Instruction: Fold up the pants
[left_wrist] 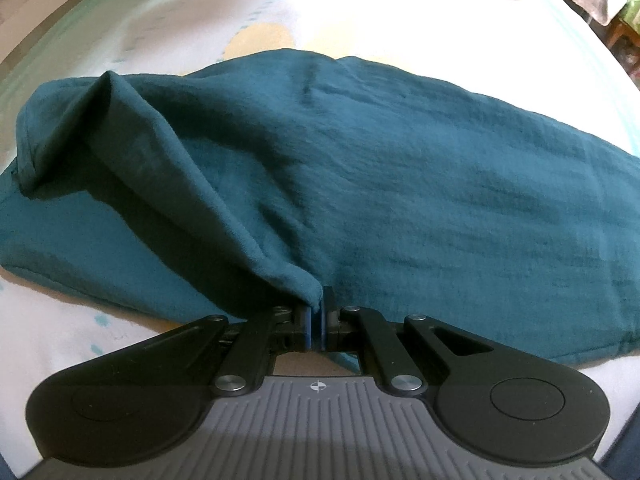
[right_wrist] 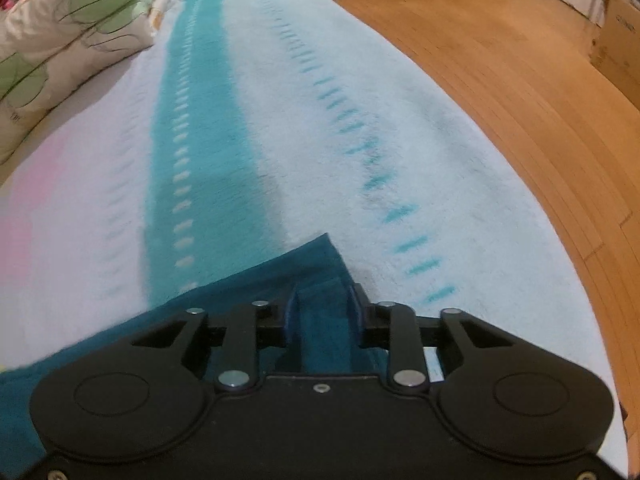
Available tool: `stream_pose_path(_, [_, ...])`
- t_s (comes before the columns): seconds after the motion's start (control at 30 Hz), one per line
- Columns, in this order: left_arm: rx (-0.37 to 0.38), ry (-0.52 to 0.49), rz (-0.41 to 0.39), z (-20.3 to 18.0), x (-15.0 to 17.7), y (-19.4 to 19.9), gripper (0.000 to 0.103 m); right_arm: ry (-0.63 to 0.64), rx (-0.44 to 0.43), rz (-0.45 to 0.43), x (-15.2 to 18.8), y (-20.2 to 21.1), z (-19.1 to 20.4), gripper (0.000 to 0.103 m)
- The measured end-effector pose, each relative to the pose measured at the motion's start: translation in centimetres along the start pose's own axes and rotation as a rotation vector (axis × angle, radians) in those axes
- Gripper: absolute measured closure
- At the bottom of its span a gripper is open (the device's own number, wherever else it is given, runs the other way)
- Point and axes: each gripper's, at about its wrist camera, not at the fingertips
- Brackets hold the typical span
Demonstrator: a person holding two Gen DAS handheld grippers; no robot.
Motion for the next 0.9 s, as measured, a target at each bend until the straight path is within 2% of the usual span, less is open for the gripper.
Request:
stream_pose_path(0.03, [0.002,0.004,-0.001,0.2,0.1,0.4,0.099,0.007,0.001,-0.008,0.1,0.2,0.1,0.094])
stream_pose_path(0.2, [0.022,0.053,-0.043,0.5,-0.2,0.9,0.1,-0.013,-0.006,-0.091,-0.6,2.3,0.3,0.094])
stream_pose_path(0.3, [0.013,0.002,-0.104,-0.3,-0.3,2.0,0.1,-0.033,-0.029,-0.133,-1.8,3.1,0.3,0.095])
stream_pose_path(0.37, [0.019,-0.03,-0.138,-0.9,-0.5,2.4,0.099,-0.035,-0.009,-0.149,-2.6,2.8,0.6,0.095])
stream_pose_path(0.47, [0.017,-0.03,-0.116,-1.0,-0.7,1.5,0.099,-0.039,0.032,-0.146,-3.3,1.4,0.8,0.099])
stream_pose_path(0.57, [0.017,0.005,-0.045,-0.3,-0.4,-0.2,0.099,-0.035,0.019,-0.075,-3.8,0.2,0.4,0.095])
stream_pose_path(0.63, [0.022,0.011,-0.046,0.2,-0.1,-0.4,0.099,-0.043,0.013,-0.071,-3.1,1.5,-0.4,0.085])
stream_pose_path(0.77, [0.024,0.003,-0.042,0.6,-0.1,-0.3,0.099,-0.002,-0.025,-0.034,-0.1,4.8,-2.2,0.085])
stream_pose_path(0.9, [0.015,0.008,-0.039,-0.2,0.1,0.0,0.099,0.01,-0.07,0.047,5.2,6.8,-4.8,0.085])
Point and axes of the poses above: each gripper's, at about its wrist camera, not at the fingertips, and y roughly against the way its jaws point, z to its left, x to its underside, and after that the axes turned 10 degrees about x, right-handed
